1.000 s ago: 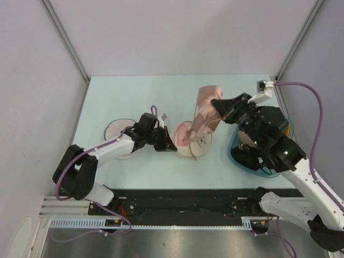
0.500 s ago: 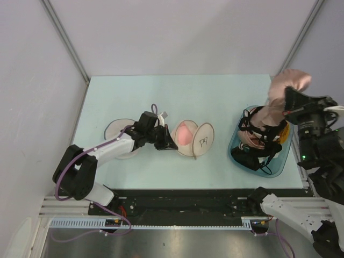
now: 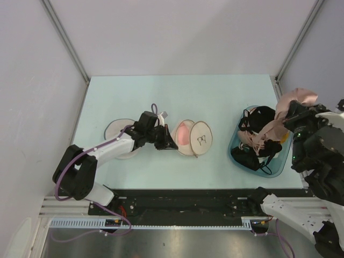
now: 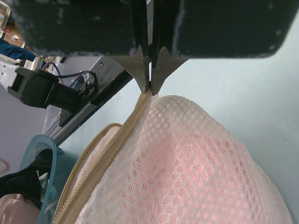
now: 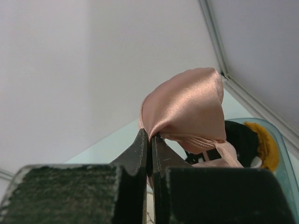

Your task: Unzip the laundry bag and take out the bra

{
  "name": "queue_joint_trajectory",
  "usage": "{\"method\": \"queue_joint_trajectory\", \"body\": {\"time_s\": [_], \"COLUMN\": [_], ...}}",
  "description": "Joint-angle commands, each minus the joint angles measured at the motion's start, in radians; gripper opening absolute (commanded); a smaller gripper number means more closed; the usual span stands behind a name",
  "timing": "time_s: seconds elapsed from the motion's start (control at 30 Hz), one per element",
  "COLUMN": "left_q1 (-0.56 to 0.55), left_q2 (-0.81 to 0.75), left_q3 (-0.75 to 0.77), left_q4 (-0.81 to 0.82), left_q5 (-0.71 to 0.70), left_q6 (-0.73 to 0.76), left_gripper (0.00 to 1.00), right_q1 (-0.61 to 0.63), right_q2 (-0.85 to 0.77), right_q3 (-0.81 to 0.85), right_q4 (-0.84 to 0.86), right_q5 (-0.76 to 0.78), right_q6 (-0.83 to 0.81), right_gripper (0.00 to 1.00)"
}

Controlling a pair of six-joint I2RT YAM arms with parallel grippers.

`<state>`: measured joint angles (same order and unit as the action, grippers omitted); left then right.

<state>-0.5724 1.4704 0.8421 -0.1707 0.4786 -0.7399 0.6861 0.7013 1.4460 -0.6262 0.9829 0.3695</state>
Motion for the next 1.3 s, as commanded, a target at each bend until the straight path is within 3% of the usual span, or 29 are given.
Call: {"method": "queue_joint_trajectory", "body": {"time_s": [0.0,0.2,0.4,0.53,0.97,1.1,1.17,1.2,1.27], "left_q1": [0.005,0.005,0.005,0.005,0.005,0.005,0.005,0.005,0.003], "left_q2": [-0.022,-0.021,-0.018,-0.009,-0.027,-0.048,-0.058,-0.058,-0.058], "left_q3": [0.038,0.037,0.026,0.025,0.012,0.021,0.029,0.032,0.037], "left_q4": [0.002,-0.001,0.003,0.013,0.013,-0.019,-0.021,-0.023,-0.024], "left_q5": [0.025,0.023,0.018,0.026,0.037,0.003,-0.003,-0.008,-0.008], "left_q6": [0.033,0.037,0.037,0.034,0.039,0.062,0.068,0.071,0.076], "left_gripper": [0.01,0.0,0.0,0.01,0.01,0.0,0.0,0.0,0.0], "right_q1": [0.007,-0.059,-0.245,-0.387,-0.5,-0.5,-0.5,-0.502,-0.499], "right_q2": [-0.008,0.023,0.092,0.162,0.55,0.471,0.352,0.302,0.191], "right_q3": [-0.076,-0.237,-0.406,-0.579,-0.723,-0.72,-0.719,-0.708,-0.69], "right_q4": [-0.055,-0.133,-0.176,-0.08,0.157,0.14,0.131,0.114,0.092], "right_q5": [0.103,0.041,-0.191,-0.404,-0.414,-0.455,-0.473,-0.493,-0.51], "right_q6": [0.064,0.186,0.339,0.355,0.352,0.336,0.309,0.307,0.293], "right_gripper": [0.0,0.0,0.0,0.0,0.0,0.0,0.23,0.42,0.52]}}
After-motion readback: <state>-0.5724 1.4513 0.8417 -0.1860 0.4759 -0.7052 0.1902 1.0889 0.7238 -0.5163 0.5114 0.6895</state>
